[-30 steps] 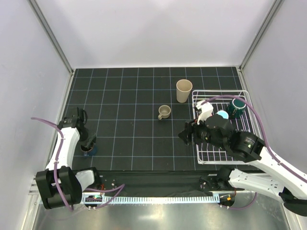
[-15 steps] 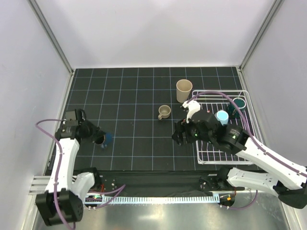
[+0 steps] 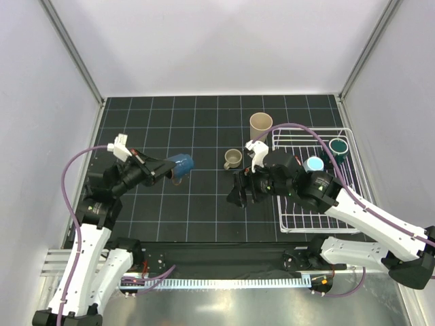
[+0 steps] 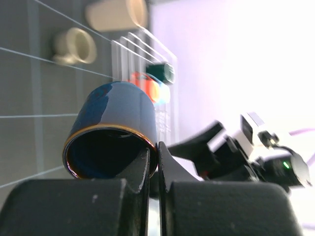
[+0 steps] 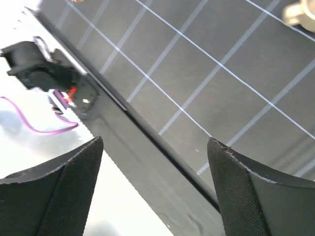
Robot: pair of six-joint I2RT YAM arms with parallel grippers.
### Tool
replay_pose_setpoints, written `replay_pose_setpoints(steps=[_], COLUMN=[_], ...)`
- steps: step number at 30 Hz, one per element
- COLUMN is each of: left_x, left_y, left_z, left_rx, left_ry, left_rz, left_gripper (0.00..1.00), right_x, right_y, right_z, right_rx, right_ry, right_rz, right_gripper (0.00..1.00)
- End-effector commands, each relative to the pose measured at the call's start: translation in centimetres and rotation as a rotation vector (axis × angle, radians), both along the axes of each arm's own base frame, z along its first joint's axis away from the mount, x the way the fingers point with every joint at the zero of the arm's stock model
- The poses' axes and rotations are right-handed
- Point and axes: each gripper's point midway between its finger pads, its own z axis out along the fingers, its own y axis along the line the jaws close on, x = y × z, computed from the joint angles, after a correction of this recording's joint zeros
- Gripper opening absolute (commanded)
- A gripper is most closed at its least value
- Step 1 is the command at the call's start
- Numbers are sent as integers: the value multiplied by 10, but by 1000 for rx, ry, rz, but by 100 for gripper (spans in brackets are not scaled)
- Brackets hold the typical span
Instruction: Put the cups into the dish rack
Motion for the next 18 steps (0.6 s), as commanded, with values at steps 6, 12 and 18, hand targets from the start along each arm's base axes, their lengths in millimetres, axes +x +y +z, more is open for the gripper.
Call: replay_pose_setpoints(steps=[6,12,18], left_x=[-45,-86,-115], left_y=[-46,-65,-62], left_z=[84,118,142], left_rx=[-224,-338,-413], left_ry=[-260,-395,-479], left_rz=[-255,-409,-467], left_gripper=[0,0,1], right_x=[-10,-37,-51], right_y=[33,37,33], right_z=[57,75,106], right_rx=[192,291,428], right_ry=[-43,-34,-101], right_rz=[136,272,323], right_gripper=[90,91,94])
